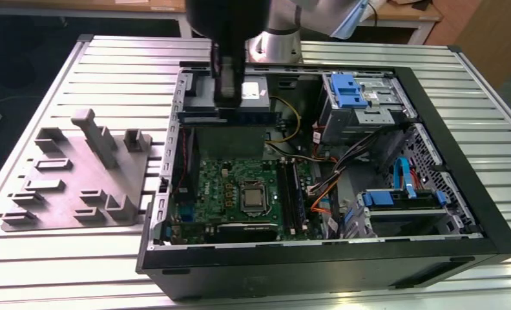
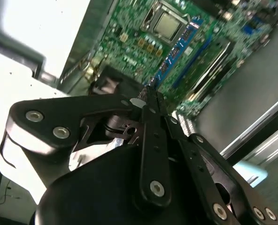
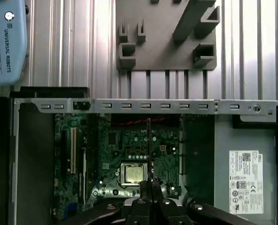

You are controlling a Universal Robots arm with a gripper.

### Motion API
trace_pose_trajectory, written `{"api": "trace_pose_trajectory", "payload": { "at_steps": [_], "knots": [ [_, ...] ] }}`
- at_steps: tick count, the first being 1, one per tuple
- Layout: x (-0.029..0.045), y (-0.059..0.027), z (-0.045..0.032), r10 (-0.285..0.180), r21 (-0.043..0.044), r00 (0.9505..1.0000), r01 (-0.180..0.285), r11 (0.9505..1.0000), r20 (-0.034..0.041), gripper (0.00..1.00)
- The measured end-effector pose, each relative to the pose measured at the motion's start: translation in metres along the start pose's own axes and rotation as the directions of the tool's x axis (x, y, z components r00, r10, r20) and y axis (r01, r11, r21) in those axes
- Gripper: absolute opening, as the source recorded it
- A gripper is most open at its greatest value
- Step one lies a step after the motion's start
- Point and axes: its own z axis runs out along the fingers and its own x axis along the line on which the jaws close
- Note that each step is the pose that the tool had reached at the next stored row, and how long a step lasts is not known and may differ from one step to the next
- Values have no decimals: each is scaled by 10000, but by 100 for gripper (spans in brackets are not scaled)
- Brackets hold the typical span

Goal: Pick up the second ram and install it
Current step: 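Pick up the second ram and move it above second insertion slot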

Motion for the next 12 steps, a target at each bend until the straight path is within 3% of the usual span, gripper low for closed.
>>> {"api": "trace_pose_trajectory", "payload": {
  "at_steps": [9, 12],
  "knots": [
    [-4, -401, -5, 2, 0, 10000, -2, 10000, 0, 12],
    [-3, -467, 24, 1, 1, 10000, -1, 10000, 2, 12]
  ]
}}
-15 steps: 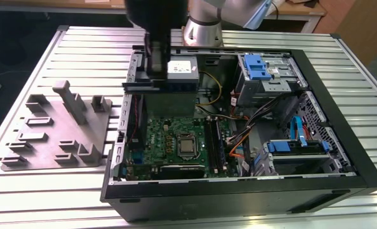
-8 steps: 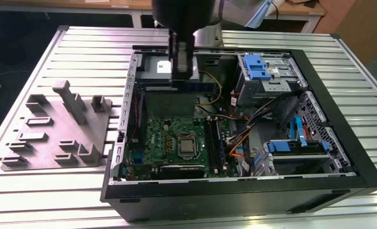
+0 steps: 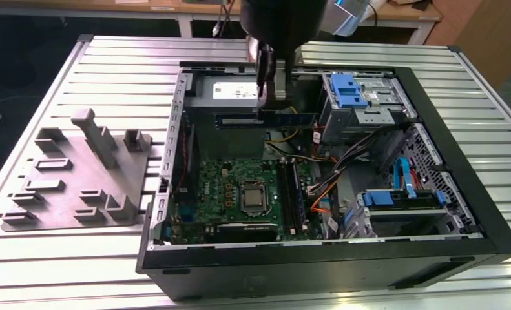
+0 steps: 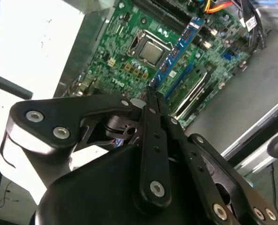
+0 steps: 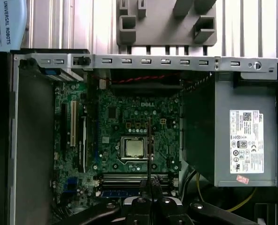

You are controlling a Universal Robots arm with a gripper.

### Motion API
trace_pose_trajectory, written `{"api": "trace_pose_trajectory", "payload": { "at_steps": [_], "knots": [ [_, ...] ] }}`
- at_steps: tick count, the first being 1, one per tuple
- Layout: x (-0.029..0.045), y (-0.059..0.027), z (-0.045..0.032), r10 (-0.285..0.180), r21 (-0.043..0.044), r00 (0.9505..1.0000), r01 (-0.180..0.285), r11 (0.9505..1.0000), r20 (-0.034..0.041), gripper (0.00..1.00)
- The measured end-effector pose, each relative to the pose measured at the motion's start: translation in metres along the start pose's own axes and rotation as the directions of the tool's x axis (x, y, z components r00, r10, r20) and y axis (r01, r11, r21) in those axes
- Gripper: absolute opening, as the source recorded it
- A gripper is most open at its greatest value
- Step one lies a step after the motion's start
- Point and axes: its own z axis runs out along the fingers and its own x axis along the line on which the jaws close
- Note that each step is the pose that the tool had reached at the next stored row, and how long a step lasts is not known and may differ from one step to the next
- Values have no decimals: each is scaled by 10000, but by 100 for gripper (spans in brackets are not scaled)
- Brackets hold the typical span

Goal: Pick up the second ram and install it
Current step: 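Pick up the second ram and move it above second insertion slot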

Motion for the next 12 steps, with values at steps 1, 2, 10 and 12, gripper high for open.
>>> {"api": "trace_pose_trajectory", "payload": {
  "at_steps": [1, 2, 10, 12],
  "knots": [
    [0, -9, 18, 0, 0, 10000, 0, 10000, 0, 12],
    [1, -17, 35, 0, 0, 10000, 0, 10000, -2, 12],
    [5, -58, 178, 9, 0, 10000, -9, 10000, -1, 12],
    [6, -62, 214, 10, 0, 10000, -10, 10000, -1, 12]
  ]
}}
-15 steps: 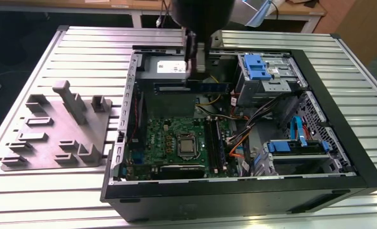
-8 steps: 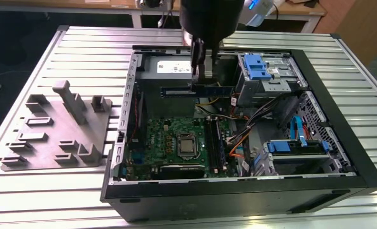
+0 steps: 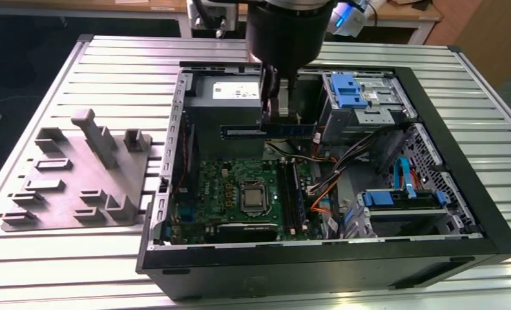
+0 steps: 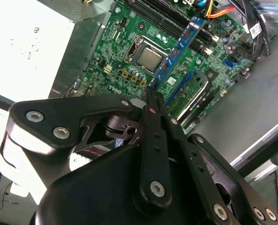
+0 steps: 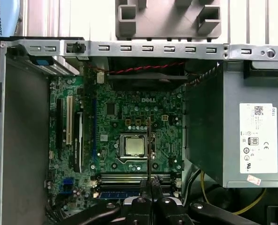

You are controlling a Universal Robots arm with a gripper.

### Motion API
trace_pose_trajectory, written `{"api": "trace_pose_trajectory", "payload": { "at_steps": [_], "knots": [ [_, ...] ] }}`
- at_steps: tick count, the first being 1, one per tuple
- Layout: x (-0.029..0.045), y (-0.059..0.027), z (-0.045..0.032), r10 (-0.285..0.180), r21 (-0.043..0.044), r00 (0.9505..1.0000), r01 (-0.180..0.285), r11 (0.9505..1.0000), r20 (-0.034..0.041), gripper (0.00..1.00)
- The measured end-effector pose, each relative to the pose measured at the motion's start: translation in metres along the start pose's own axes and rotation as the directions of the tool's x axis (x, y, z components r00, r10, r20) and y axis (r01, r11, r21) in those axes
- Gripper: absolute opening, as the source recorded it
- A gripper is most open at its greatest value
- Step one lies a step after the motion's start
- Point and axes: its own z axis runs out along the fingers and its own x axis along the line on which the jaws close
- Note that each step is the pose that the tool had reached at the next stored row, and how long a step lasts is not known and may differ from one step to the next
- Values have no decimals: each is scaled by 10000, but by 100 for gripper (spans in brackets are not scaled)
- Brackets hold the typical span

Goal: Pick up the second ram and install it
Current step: 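Pick up the second ram and move it above second insertion slot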

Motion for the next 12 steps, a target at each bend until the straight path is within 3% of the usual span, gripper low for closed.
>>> {"api": "trace_pose_trajectory", "payload": {
  "at_steps": [8, 12],
  "knots": [
    [5, -6, 144, 18, 1, 10000, -18, 10000, 1, 12],
    [5, -6, 151, 20, 0, 10000, -20, 10000, -2, 12]
  ]
}}
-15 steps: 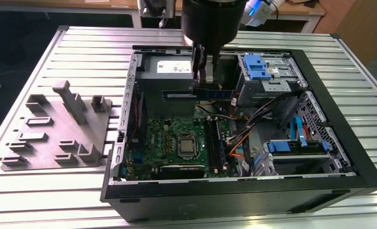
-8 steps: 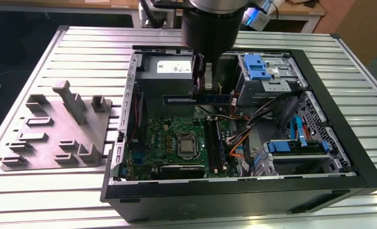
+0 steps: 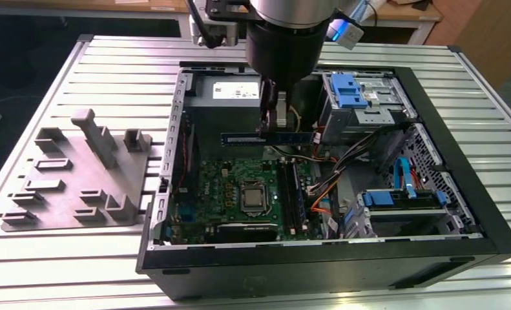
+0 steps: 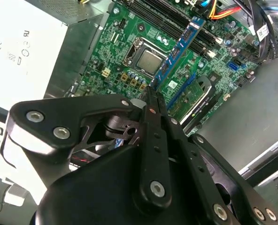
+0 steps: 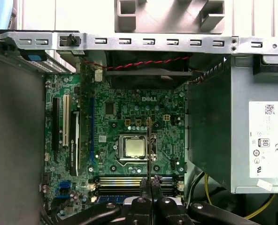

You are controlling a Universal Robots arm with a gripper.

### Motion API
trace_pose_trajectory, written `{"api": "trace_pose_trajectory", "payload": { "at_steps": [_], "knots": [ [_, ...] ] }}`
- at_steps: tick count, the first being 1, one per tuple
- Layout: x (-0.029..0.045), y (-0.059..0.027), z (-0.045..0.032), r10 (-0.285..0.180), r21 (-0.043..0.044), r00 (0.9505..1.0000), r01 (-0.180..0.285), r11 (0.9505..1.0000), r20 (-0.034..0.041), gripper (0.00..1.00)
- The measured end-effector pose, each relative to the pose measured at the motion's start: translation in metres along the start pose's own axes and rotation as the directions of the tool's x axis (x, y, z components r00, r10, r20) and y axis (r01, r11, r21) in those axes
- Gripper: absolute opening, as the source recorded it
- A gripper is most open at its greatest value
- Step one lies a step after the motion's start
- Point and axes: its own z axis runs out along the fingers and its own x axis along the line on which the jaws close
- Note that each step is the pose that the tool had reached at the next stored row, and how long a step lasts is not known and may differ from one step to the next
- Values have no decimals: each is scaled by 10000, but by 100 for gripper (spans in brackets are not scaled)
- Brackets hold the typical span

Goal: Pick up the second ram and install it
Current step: 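Pick up the second ram and move it above second insertion slot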

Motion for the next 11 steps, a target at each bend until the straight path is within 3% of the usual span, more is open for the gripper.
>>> {"api": "trace_pose_trajectory", "payload": {
  "at_steps": [4, 11],
  "knots": [
    [4, -1, 33, 88, 4, 10000, -88, 10000, -7, 12],
    [15, -5, 160, 285, 10, 9996, -285, 9996, -2, 12]
  ]
}}
